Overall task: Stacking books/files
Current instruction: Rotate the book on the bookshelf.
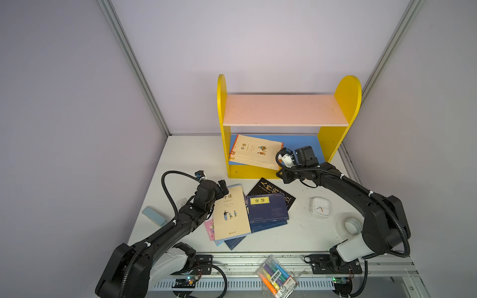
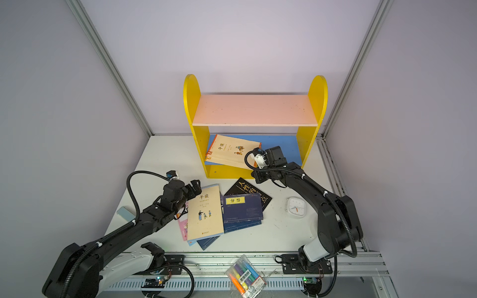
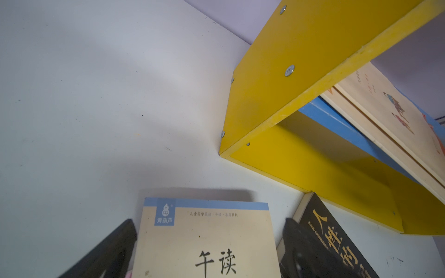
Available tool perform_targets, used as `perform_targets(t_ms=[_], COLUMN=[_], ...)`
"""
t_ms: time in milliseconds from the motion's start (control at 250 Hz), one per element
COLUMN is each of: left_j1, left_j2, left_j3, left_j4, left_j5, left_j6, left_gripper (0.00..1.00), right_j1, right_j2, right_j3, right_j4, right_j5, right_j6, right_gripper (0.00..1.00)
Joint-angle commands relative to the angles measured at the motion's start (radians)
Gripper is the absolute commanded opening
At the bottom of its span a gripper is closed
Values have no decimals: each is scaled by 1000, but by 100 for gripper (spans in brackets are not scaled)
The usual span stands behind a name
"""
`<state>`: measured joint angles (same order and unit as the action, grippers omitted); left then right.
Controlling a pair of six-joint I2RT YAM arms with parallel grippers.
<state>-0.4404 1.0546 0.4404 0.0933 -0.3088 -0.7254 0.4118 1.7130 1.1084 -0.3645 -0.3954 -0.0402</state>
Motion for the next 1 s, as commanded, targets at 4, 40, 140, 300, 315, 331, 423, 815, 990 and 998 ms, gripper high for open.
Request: perform_targets(t_ms=[4,40,140,300,315,331,423,815,990,998], left_j1=[1,1,1,0,1,1,1,2,2,2], left_j2=[2,1,-7,-31,-34,-35,-44,-47,-42,-41], left_j3=[0,-2,-3,-14,-14,-15,-20,-20,-19,-19], left_j4=[14,13,3,-12,-12,-12,-16,-21,-16,-16], left_j5=[7,7,7,-6,-8,-8,-11,-14,-17,-16], left_j6=[-5,-7,-7,-12,-13,-13,-15,-15,-16,-16], left_gripper=[98,98,98,98,98,98,98,98,98,98], right_j1=[16,17,17,15,15,15,10,-19,-45,-47], right_j2=[45,56,74,95,97,101,118,129,61,57], right_j3=[28,35,50,95,100,104,129,180,153,148], right_j4=[30,36,63,60,59,58,55,14,36,41], right_j5=[-1,18,68,123,125,127,153,124,26,20], right_j6=[32,41,58,60,59,59,62,71,118,124], right_gripper=[5,5,5,5,5,5,5,7,11,11])
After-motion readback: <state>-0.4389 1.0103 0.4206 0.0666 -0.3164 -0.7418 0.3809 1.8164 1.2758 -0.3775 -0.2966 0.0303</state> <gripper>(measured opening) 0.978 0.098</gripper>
